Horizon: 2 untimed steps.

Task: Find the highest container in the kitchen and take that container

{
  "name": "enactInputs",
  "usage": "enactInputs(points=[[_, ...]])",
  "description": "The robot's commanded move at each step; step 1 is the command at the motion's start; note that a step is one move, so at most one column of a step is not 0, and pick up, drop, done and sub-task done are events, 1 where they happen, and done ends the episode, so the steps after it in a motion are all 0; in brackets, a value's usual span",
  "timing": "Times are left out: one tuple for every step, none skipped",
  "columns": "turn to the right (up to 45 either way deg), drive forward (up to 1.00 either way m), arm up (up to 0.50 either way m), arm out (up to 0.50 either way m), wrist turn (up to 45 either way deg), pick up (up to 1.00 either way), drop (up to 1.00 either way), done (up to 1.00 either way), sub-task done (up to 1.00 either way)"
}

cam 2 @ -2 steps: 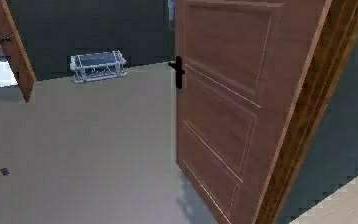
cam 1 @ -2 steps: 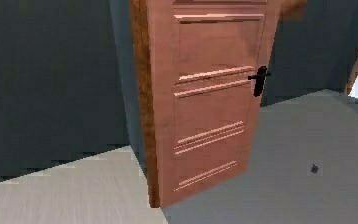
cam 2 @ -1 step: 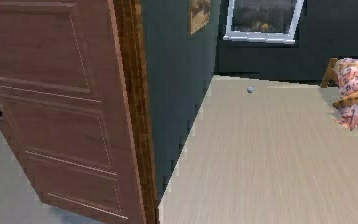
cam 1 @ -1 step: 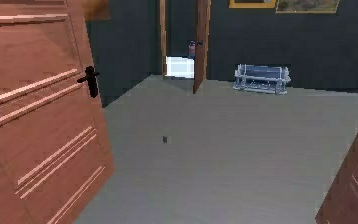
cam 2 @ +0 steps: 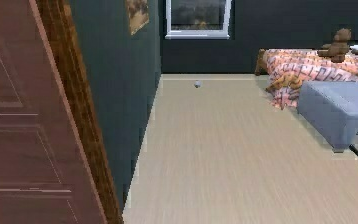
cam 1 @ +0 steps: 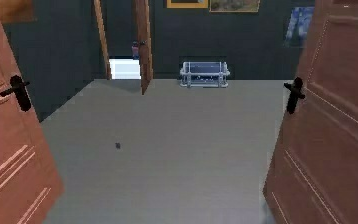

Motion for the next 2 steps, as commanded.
enactInputs(points=[[0.0,0.15,0.0,0.0,0.0,0.0,0.0,0.0,0.0],[-9.0,0.0,0.0,0.0,0.0,0.0,0.0,0.0,0.0]])
